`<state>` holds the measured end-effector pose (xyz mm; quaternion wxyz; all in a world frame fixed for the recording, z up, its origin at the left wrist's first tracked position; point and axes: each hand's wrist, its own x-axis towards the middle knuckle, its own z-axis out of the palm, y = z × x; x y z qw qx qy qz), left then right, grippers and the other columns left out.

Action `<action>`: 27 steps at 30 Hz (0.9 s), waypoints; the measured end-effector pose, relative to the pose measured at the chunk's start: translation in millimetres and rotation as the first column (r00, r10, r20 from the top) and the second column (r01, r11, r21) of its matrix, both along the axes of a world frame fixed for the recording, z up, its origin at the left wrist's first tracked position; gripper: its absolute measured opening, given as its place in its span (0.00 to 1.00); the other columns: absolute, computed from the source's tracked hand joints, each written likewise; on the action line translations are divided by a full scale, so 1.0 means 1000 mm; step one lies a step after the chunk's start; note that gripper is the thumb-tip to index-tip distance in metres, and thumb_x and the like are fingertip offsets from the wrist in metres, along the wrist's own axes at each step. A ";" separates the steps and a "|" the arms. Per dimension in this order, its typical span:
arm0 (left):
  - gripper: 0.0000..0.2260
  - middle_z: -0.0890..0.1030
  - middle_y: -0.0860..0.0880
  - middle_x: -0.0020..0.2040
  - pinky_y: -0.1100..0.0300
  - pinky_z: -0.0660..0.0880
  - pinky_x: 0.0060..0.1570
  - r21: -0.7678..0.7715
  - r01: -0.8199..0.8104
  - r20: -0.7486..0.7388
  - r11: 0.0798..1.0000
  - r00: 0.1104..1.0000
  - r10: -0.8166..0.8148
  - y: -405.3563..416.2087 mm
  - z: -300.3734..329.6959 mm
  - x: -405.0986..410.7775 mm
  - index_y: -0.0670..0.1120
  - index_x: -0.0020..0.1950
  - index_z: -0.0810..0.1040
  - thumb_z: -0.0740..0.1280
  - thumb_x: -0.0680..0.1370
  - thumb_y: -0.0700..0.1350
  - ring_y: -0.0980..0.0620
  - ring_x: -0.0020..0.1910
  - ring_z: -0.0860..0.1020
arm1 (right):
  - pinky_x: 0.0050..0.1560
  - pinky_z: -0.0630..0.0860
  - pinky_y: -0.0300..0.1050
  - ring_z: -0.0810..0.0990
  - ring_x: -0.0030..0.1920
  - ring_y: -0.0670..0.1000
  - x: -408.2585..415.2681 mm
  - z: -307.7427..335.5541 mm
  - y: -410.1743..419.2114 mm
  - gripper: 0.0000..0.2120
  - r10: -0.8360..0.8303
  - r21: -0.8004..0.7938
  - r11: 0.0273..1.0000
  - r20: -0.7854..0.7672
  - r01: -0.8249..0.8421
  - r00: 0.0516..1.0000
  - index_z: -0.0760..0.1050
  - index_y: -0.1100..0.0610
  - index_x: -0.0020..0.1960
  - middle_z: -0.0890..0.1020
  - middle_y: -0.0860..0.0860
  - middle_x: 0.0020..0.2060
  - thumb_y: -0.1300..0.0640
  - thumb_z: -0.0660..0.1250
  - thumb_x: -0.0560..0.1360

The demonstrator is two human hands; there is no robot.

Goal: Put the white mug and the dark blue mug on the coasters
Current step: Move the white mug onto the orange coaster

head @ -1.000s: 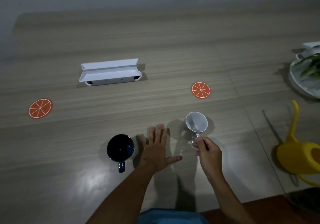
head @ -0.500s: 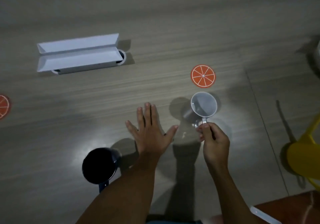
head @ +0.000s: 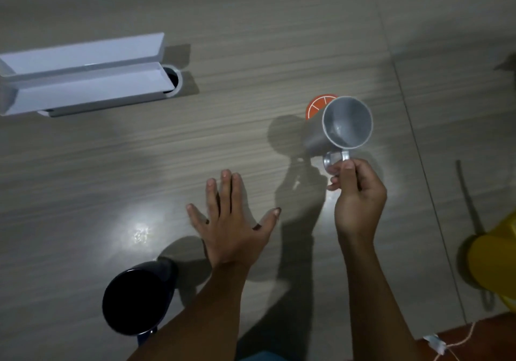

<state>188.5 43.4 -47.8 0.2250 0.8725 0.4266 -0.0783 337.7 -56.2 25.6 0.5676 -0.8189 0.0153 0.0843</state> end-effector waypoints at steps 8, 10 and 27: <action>0.45 0.43 0.55 0.84 0.29 0.41 0.75 -0.015 0.001 0.015 1.000 1.000 -0.001 0.001 0.001 0.000 0.54 0.83 0.44 0.55 0.74 0.75 0.50 0.82 0.39 | 0.42 0.76 0.48 0.77 0.36 0.48 0.043 -0.007 0.005 0.13 -0.051 0.031 0.998 0.004 0.051 0.999 0.78 0.49 0.39 0.83 0.48 0.36 0.56 0.62 0.81; 0.45 0.43 0.55 0.84 0.29 0.42 0.75 -0.016 0.001 0.017 1.000 1.000 0.000 0.001 0.002 0.000 0.54 0.83 0.44 0.55 0.74 0.75 0.50 0.82 0.39 | 0.42 0.76 0.48 0.77 0.35 0.47 0.049 -0.008 0.005 0.13 -0.060 0.015 0.998 0.006 0.060 0.998 0.78 0.48 0.39 0.83 0.46 0.35 0.56 0.62 0.81; 0.45 0.43 0.55 0.84 0.29 0.42 0.75 -0.030 -0.008 0.020 1.000 1.000 0.009 0.002 0.002 0.000 0.54 0.83 0.44 0.55 0.74 0.75 0.50 0.82 0.40 | 0.40 0.75 0.41 0.77 0.36 0.46 0.062 -0.025 0.005 0.13 -0.016 0.009 1.000 -0.009 0.016 1.000 0.79 0.49 0.40 0.83 0.46 0.36 0.56 0.62 0.81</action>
